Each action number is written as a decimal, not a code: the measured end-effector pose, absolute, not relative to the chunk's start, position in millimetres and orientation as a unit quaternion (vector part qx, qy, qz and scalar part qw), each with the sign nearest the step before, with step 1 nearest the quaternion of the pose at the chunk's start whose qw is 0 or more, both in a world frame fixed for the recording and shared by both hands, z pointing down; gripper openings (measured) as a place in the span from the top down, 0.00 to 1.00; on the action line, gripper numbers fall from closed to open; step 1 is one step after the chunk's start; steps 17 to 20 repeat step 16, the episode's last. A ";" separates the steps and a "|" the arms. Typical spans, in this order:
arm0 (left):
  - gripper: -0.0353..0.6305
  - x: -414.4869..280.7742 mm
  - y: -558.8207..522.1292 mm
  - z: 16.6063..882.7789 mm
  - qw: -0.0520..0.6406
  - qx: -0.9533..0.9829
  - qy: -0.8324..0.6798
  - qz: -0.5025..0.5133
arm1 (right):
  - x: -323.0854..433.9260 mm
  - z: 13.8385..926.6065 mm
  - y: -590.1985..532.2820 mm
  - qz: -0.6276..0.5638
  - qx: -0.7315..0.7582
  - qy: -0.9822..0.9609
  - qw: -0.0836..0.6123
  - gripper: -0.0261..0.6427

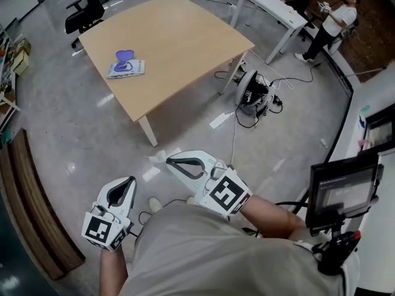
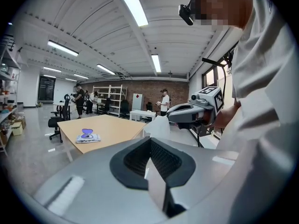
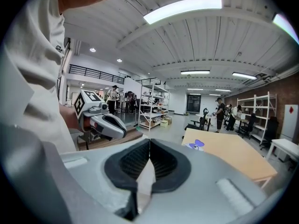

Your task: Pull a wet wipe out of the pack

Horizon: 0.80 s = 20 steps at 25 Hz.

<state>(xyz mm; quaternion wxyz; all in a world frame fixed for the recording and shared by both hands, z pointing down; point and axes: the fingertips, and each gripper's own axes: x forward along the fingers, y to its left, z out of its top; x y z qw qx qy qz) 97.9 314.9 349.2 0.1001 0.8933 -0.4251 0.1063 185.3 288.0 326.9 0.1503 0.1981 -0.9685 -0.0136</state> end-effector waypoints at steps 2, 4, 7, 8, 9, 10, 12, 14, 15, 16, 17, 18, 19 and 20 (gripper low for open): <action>0.94 93.5 313.5 352.7 0.101 0.894 -0.425 0.104 | 180.6 329.3 287.5 -0.015 0.198 -0.968 0.154 0.95; 0.94 85.0 311.8 354.6 0.103 0.894 -0.423 0.102 | 171.2 329.5 286.2 -0.019 0.197 -0.968 0.155 0.95; 0.94 70.8 306.1 351.0 0.105 0.897 -0.419 0.100 | 156.3 323.2 280.7 -0.013 0.205 -0.966 0.159 0.95; 0.94 65.4 303.5 348.3 0.106 0.897 -0.418 0.100 | 150.9 320.0 278.3 -0.010 0.207 -0.965 0.161 0.95; 0.94 59.7 301.1 345.5 0.108 0.897 -0.417 0.099 | 145.0 316.9 276.2 -0.010 0.207 -0.965 0.162 0.95; 0.94 53.4 299.3 343.7 0.109 0.897 -0.417 0.099 | 138.5 314.9 274.6 -0.012 0.205 -0.965 0.163 0.95; 0.94 38.2 299.4 345.8 0.112 0.897 -0.417 0.098 | 122.7 316.2 273.9 -0.017 0.202 -0.966 0.163 0.95; 0.94 20.6 303.0 353.3 0.114 0.896 -0.417 0.100 | 104.7 321.8 275.2 -0.018 0.200 -0.966 0.162 0.95; 0.94 11.4 305.1 357.6 0.115 0.896 -0.417 0.101 | 95.5 324.8 276.0 -0.018 0.200 -0.966 0.161 0.95; 0.94 2.2 307.3 362.0 0.115 0.896 -0.417 0.102 | 86.4 327.8 276.7 -0.018 0.199 -0.967 0.160 0.95; 0.94 2.2 307.3 362.0 0.115 0.896 -0.417 0.102 | 86.4 327.8 276.7 -0.018 0.199 -0.967 0.160 0.95; 0.94 2.2 307.3 362.0 0.115 0.896 -0.417 0.102 | 86.4 327.8 276.7 -0.018 0.199 -0.967 0.160 0.95; 0.94 2.2 307.3 362.0 0.115 0.896 -0.417 0.102 | 86.4 327.8 276.7 -0.018 0.199 -0.967 0.160 0.95; 0.94 2.2 307.3 362.0 0.115 0.896 -0.417 0.102 | 86.4 327.8 276.7 -0.018 0.199 -0.967 0.160 0.95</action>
